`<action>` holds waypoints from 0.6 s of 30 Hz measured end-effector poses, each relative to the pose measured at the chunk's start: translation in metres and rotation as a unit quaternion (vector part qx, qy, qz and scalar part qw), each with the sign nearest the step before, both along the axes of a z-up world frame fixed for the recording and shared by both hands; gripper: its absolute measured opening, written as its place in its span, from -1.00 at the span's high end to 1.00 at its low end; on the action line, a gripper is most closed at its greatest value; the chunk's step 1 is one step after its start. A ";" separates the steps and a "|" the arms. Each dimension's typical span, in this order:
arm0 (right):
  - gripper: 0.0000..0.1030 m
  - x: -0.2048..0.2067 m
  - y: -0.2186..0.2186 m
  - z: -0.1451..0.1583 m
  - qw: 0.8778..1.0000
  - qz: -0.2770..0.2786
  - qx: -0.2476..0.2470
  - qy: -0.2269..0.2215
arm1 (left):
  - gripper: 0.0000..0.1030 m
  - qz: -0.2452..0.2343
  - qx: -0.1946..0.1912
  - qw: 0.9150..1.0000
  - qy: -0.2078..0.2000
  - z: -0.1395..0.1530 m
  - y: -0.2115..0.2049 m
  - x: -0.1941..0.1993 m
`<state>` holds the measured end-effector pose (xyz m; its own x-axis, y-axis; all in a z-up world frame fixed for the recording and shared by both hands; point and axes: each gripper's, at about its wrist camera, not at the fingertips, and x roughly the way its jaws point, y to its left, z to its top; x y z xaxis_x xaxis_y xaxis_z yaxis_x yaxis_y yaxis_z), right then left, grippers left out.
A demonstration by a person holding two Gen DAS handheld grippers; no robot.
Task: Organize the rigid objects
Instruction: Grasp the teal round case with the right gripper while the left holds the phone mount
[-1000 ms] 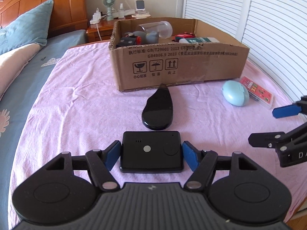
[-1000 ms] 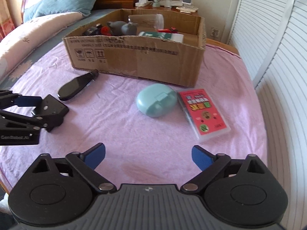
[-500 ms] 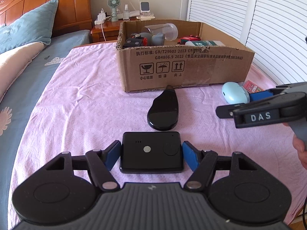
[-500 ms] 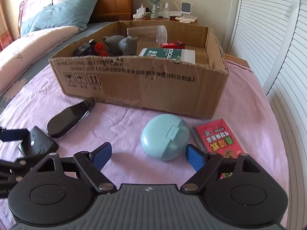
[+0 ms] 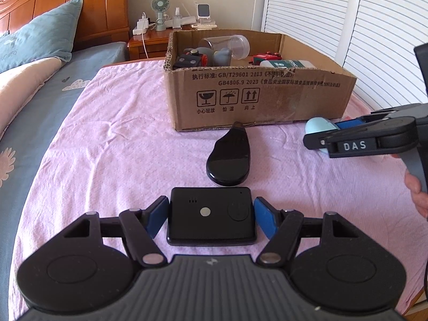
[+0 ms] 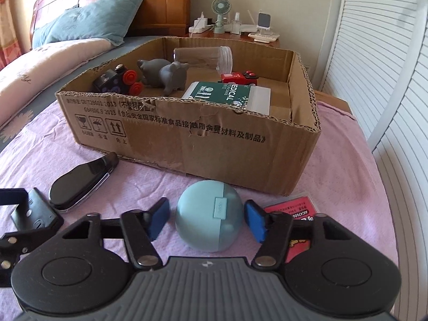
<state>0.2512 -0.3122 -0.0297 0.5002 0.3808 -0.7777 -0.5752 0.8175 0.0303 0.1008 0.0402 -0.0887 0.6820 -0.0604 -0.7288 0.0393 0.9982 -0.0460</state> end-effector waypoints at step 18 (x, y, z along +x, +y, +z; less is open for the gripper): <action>-0.10 -0.009 -0.008 0.012 0.999 0.044 -0.002 0.006 | -0.34 -0.012 0.009 1.000 0.021 0.015 0.010 0.007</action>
<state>0.2422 -0.3203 -0.0176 0.4561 0.4197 -0.7847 -0.6440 0.7642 0.0344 0.1077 0.0501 -0.0740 0.6488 -0.0642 -0.7583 0.0625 0.9976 -0.0310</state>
